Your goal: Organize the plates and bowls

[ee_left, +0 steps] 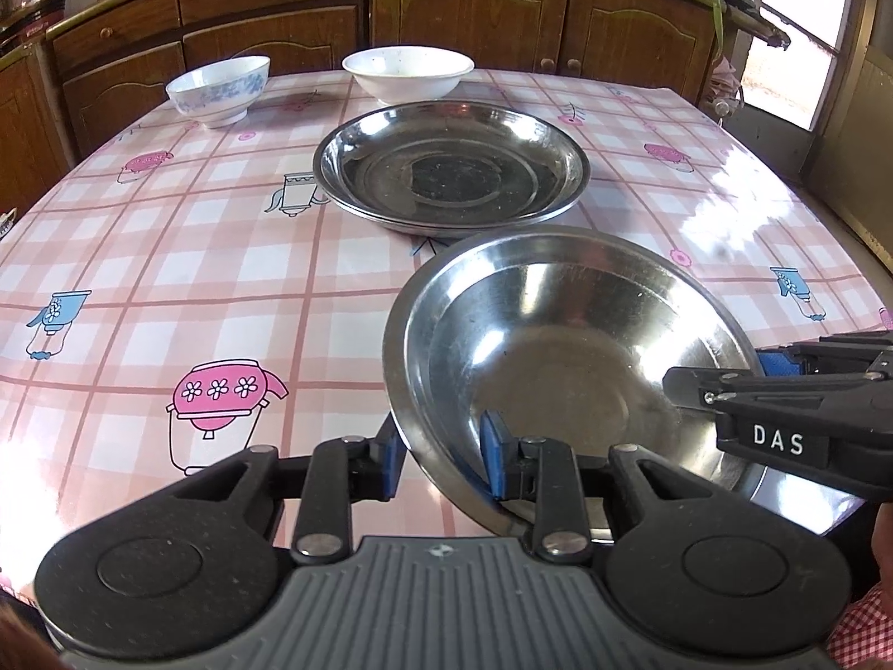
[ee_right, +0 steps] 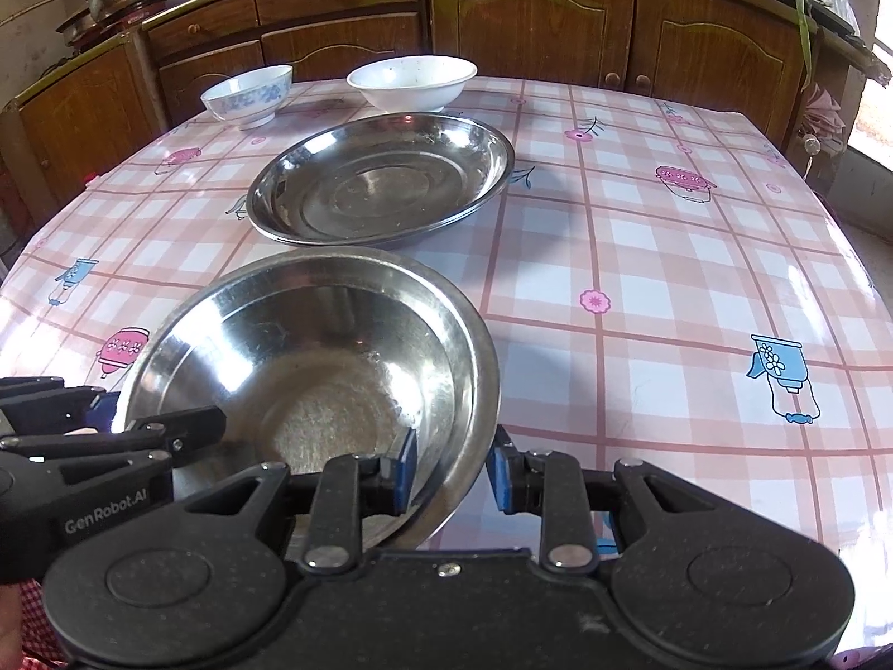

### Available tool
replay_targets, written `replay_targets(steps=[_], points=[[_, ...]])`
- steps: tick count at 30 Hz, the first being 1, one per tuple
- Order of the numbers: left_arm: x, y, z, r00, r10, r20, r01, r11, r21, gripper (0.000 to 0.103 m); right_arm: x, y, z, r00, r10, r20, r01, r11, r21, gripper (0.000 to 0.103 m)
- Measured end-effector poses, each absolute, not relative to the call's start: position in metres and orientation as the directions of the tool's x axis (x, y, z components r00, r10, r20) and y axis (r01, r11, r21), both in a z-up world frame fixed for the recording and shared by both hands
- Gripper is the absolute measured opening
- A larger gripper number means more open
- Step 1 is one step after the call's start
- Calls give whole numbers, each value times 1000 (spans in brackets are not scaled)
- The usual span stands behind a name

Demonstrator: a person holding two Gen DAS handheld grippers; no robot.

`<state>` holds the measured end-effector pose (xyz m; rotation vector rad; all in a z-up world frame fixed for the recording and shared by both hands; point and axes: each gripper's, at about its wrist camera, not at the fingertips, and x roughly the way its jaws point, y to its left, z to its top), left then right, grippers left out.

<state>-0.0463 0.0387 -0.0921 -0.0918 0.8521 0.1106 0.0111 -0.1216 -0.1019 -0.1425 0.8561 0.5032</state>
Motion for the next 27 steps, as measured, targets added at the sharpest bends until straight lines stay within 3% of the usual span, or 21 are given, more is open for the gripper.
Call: replay_targets(steps=[6,18,27], points=[[-47,43,-87,649,64,-758,-155,987,-49,31,11,-130,-92,587,345,-732,-459,887,51,46],[-50,53,-70,667,94,-739,-202,978,-58,43,4,-126,-63,641,365,-675,-480,877,18,49],[-49,62,-54,681,121,-722,-226,973,-51,45,2,-107,-45,617,431,-659,-543,839,40,50]])
